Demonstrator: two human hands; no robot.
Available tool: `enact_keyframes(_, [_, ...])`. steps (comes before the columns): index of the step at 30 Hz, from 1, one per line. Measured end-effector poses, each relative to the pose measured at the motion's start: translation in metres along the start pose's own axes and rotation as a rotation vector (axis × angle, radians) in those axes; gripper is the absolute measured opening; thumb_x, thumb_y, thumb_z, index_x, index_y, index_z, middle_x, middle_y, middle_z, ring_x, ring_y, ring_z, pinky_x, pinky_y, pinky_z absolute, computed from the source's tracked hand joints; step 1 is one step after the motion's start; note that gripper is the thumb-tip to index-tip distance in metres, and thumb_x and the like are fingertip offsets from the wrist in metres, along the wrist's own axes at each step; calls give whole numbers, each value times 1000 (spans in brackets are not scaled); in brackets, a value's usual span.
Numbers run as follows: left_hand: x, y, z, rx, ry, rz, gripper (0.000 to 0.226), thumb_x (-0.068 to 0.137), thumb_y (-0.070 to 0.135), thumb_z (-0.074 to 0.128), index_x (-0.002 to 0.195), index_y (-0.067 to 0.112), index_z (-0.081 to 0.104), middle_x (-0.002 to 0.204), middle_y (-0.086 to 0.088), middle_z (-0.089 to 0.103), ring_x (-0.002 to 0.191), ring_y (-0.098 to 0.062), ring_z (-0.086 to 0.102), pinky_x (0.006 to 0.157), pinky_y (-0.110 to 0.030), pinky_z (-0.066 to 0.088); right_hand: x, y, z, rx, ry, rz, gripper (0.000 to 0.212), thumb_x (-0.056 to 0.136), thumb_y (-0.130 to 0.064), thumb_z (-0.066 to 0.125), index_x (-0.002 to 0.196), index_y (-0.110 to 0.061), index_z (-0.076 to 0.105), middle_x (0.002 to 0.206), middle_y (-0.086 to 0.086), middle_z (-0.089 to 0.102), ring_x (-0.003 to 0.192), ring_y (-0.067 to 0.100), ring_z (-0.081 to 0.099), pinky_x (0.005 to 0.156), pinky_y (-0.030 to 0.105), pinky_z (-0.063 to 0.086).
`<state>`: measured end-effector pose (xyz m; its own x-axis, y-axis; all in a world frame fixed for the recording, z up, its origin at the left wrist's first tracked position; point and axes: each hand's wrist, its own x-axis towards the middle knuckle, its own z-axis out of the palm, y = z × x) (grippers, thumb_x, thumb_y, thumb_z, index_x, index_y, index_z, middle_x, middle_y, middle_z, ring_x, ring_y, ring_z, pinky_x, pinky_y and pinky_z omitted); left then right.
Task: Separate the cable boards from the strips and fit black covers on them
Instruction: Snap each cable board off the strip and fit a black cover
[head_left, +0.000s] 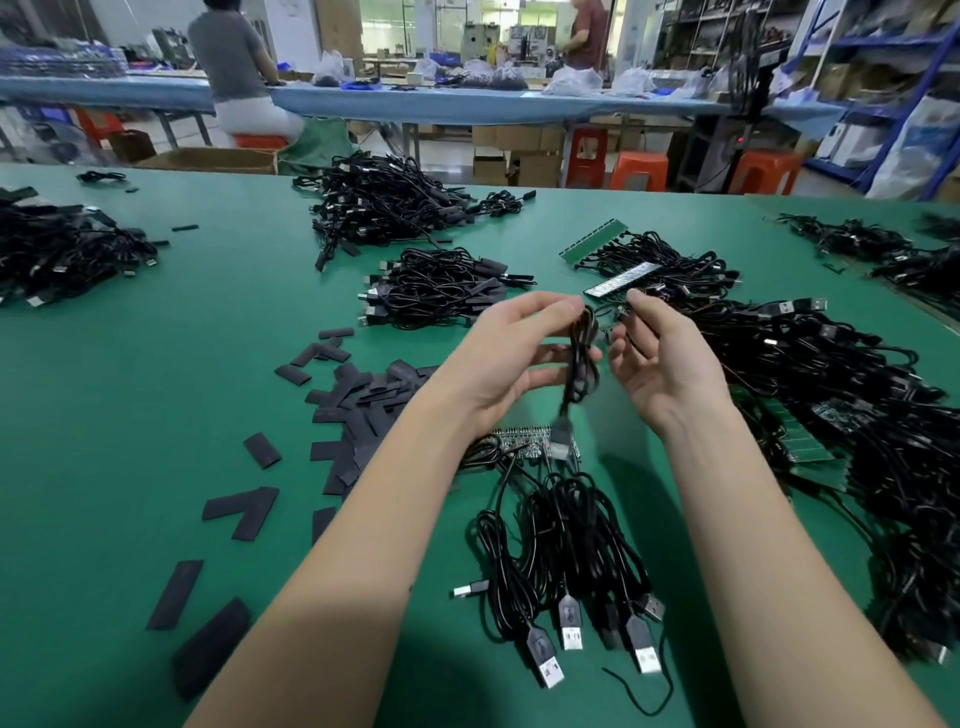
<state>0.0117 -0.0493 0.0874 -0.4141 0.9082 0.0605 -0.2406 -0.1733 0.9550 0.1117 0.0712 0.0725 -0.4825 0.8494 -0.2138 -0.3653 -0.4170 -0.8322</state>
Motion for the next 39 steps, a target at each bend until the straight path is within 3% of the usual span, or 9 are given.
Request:
enact_keyframes(5, [-5, 6, -10, 38, -35, -98, 28, 101, 37, 55, 92, 11, 60, 72, -2, 70, 56, -13, 65, 52, -23, 54, -3, 1, 5, -34, -137, 66, 10, 88, -20, 74, 91, -15, 66, 69, -4, 65, 53, 7, 57, 50, 18, 47])
enact_keyframes(8, [-11, -1, -19, 134, -162, -241, 38, 98, 49, 53, 89, 13, 60, 82, -9, 74, 76, -21, 72, 72, -30, 60, -3, 8, 5, -238, -282, 141, 11, 89, -22, 71, 92, -16, 63, 67, -5, 63, 51, 8, 54, 52, 21, 43])
enact_keyframes(14, [-2, -33, -11, 97, 150, -171, 24, 97, 18, 65, 111, 2, 53, 87, -12, 69, 64, -13, 68, 66, -23, 59, -4, 21, 8, -371, -290, 68, 6, 90, -14, 70, 94, -17, 66, 66, -6, 69, 54, 6, 62, 58, 20, 49])
enact_keyframes(19, [0, -45, -7, 9, 195, -62, 29, 93, 1, 66, 120, -2, 53, 94, -18, 74, 78, -21, 73, 75, -26, 61, -5, 17, 4, -479, -244, 30, 21, 87, -12, 75, 106, -10, 68, 74, -2, 71, 55, 8, 62, 60, 20, 50])
enact_keyframes(26, [2, -55, -8, -58, 250, -19, 17, 95, 4, 64, 107, 14, 58, 89, 1, 73, 71, -12, 69, 60, -21, 50, -8, 8, 14, -640, -256, -15, 21, 92, -21, 71, 111, -14, 67, 100, 6, 70, 74, 14, 66, 72, 25, 52])
enact_keyframes(29, [4, -58, -9, -37, 283, -20, 17, 95, 5, 66, 103, 17, 57, 84, 5, 72, 66, -8, 67, 60, -21, 47, -6, 6, 24, -872, -169, -223, 16, 88, -25, 74, 102, -23, 68, 100, -2, 72, 86, 12, 66, 82, 30, 52])
enact_keyframes(34, [3, -60, -12, 96, 303, -18, 22, 94, -5, 59, 103, 14, 59, 83, 1, 69, 63, -5, 65, 59, -22, 49, -13, 17, 71, -1326, -323, -616, 6, 87, -26, 68, 85, -31, 70, 86, -21, 68, 86, -3, 61, 77, 7, 45])
enact_keyframes(37, [1, -58, -10, 133, 311, -86, 31, 96, -11, 43, 121, 2, 57, 103, -11, 65, 81, -17, 62, 71, -34, 49, -6, 36, 104, -1685, -517, -575, 12, 88, -21, 63, 89, -29, 72, 99, -6, 74, 99, 16, 66, 89, 32, 56])
enact_keyframes(39, [-2, -53, -14, -182, 324, -318, 53, 98, -4, 2, 131, -1, 43, 123, -16, 56, 96, -21, 56, 85, -29, 49, 0, 49, 119, -1911, -575, -435, 17, 88, -22, 65, 102, -18, 73, 107, 3, 72, 98, 24, 67, 86, 39, 58])
